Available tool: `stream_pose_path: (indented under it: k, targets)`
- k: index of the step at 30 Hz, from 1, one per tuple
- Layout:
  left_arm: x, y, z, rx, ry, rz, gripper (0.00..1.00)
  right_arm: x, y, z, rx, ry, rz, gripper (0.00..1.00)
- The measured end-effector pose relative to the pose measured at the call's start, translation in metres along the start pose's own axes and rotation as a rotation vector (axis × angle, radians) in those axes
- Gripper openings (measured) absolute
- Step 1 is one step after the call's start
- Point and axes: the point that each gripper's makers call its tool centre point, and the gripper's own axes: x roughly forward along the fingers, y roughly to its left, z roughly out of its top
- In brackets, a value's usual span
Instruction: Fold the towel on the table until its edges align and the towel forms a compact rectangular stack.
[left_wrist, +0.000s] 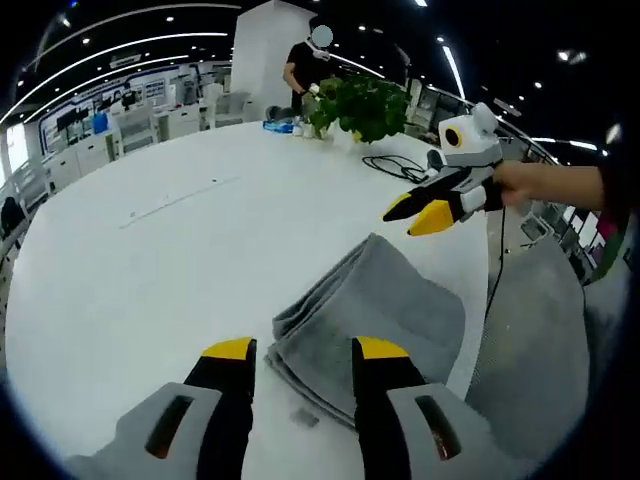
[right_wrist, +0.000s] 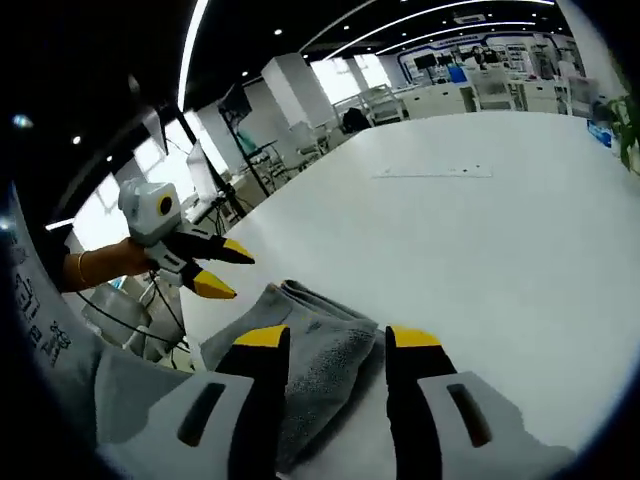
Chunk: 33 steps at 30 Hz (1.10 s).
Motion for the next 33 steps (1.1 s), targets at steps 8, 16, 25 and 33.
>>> stream_pose_path:
  k: [8,16,25,33]
  targets:
    - [-0.007,-0.04,-0.024,0.003,0.016,-0.077,0.54,-0.007,0.024,-0.033,-0.069,0.087,0.035,0.51]
    - [-0.001,-0.065,-0.051,0.015,0.073,-0.101,0.61,-0.004,0.038,-0.059,-0.106,0.153,0.061,0.52]
    - [0.002,-0.073,-0.072,0.074,0.139,-0.084,0.6,-0.006,0.053,-0.084,-0.188,0.224,0.073,0.57]
    - [0.015,-0.079,-0.084,0.115,0.184,-0.038,0.55,0.001,0.056,-0.106,-0.377,0.258,-0.004,0.59]
